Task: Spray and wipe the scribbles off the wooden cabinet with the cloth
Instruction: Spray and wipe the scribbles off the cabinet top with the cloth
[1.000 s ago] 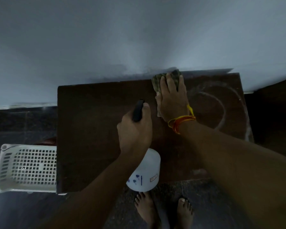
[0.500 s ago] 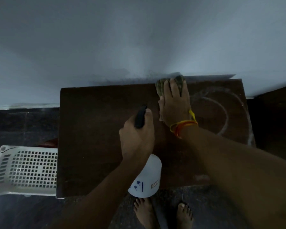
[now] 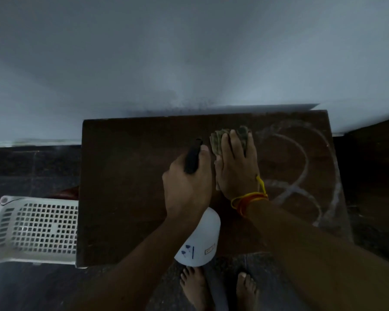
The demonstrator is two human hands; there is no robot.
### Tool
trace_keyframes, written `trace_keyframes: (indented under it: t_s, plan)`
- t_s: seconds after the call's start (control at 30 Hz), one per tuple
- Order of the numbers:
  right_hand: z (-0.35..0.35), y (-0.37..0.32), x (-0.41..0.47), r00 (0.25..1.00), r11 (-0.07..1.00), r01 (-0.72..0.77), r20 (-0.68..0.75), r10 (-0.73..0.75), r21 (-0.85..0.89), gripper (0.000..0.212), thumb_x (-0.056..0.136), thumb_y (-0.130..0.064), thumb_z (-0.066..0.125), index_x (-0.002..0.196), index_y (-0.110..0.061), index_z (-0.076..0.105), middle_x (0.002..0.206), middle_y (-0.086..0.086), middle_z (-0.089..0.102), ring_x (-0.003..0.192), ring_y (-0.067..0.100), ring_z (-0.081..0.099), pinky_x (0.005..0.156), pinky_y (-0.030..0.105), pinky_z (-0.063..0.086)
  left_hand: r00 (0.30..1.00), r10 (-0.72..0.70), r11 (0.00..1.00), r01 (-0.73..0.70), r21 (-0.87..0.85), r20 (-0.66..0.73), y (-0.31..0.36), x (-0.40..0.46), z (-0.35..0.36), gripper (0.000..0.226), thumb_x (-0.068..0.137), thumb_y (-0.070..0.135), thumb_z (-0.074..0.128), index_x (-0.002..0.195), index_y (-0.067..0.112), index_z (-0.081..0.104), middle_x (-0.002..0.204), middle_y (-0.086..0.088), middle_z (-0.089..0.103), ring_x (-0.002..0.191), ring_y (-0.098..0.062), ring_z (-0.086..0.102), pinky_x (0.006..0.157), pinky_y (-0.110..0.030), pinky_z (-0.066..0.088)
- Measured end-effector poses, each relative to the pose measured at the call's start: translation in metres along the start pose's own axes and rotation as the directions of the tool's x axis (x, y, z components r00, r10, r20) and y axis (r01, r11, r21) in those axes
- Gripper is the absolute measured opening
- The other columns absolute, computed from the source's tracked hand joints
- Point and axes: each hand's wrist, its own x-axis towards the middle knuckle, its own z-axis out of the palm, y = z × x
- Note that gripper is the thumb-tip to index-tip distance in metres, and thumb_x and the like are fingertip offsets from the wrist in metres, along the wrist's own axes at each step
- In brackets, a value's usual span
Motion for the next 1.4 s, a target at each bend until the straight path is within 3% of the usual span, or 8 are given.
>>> trace_keyframes:
  t_s: [0.07,0.2,0.37,0.5,0.77,1.13,1.3,1.4]
  plan:
    - [-0.003,0.001,0.018,1.0,1.0,-0.015,-0.026,0.015,0.002,0.063,0.099,-0.039,0.014,0.151,-0.006,0.023,0.157,0.015,0.024,0.146,0.042,0.015,0.119,0.054,0.007,1.0,0.007,1.0,-0.007,0.018,-0.003,-0.002,-0.003,0.003,0.032,0.098,0.042,0.05,0.068,0.03,0.054,0.072,-0.007,0.066,0.071,-0.03,0.069,0.069,-0.054,0.06]
    - [-0.015,0.003,0.047,0.985,0.996,-0.044,-0.161,0.055,0.073,0.057,0.097,-0.035,0.031,0.144,-0.004,0.039,0.149,0.018,0.038,0.138,0.049,0.027,0.116,0.054,0.021,0.999,0.031,0.999,-0.03,0.024,-0.01,-0.006,-0.011,0.008,0.032,0.098,0.043,0.049,0.07,0.029,0.054,0.076,-0.013,0.065,0.076,-0.038,0.068,0.068,-0.055,0.059]
    - [-0.004,0.008,0.0,1.0,1.0,-0.008,-0.016,0.008,0.014,0.063,0.099,-0.038,0.014,0.151,-0.004,0.021,0.156,0.016,0.023,0.145,0.041,0.016,0.119,0.055,0.007,0.998,0.037,0.999,-0.035,0.036,-0.056,-0.003,-0.025,0.009,0.031,0.099,0.041,0.049,0.072,0.028,0.054,0.08,-0.023,0.066,0.073,-0.043,0.066,0.064,-0.056,0.059]
    - [-0.005,0.012,-0.043,0.997,0.995,0.012,-0.074,-0.005,0.1,0.059,0.098,-0.037,0.03,0.147,-0.004,0.034,0.153,0.016,0.033,0.142,0.047,0.021,0.119,0.052,0.017,0.997,0.01,1.0,-0.009,0.021,-0.074,-0.002,-0.032,0.016,0.03,0.098,0.041,0.05,0.072,0.028,0.055,0.07,-0.01,0.063,0.067,-0.034,0.065,0.065,-0.055,0.059]
    - [-0.012,0.028,0.041,0.997,0.996,-0.022,-0.074,0.028,0.083,0.062,0.098,-0.038,0.02,0.148,-0.003,0.03,0.153,0.019,0.03,0.142,0.045,0.023,0.116,0.056,0.017,0.996,-0.017,1.0,0.019,0.013,-0.085,-0.007,-0.037,0.031,0.03,0.099,0.041,0.048,0.07,0.033,0.048,0.072,-0.007,0.06,0.073,-0.037,0.065,0.069,-0.053,0.059]
    - [-0.011,0.036,0.005,0.995,0.997,-0.035,-0.094,0.041,0.065,0.061,0.097,-0.037,0.024,0.146,-0.003,0.033,0.155,0.019,0.026,0.143,0.047,0.019,0.119,0.054,0.015,0.997,-0.025,1.0,0.024,-0.014,-0.073,-0.003,-0.037,0.035,0.03,0.098,0.041,0.049,0.073,0.026,0.055,0.068,-0.005,0.059,0.062,-0.024,0.058,0.063,-0.052,0.059]
    - [-0.012,0.051,0.051,0.998,1.0,-0.017,-0.066,0.017,0.01,0.065,0.096,-0.036,0.015,0.145,0.003,0.031,0.153,0.024,0.028,0.144,0.041,0.022,0.118,0.057,0.009,0.995,-0.008,1.0,0.01,0.017,-0.1,-0.011,-0.039,0.037,0.033,0.098,0.043,0.049,0.074,0.022,0.057,0.081,-0.023,0.065,0.062,-0.031,0.06,0.061,-0.053,0.058]
    - [-0.008,0.052,0.049,0.998,1.0,-0.001,-0.06,0.0,-0.017,0.066,0.096,-0.036,0.01,0.147,0.002,0.026,0.155,0.022,0.025,0.146,0.039,0.017,0.118,0.057,0.005,0.996,-0.029,1.0,0.03,0.008,-0.089,-0.014,-0.044,0.04,0.032,0.098,0.042,0.05,0.072,0.025,0.056,0.072,-0.014,0.062,0.061,-0.028,0.059,0.059,-0.052,0.058]
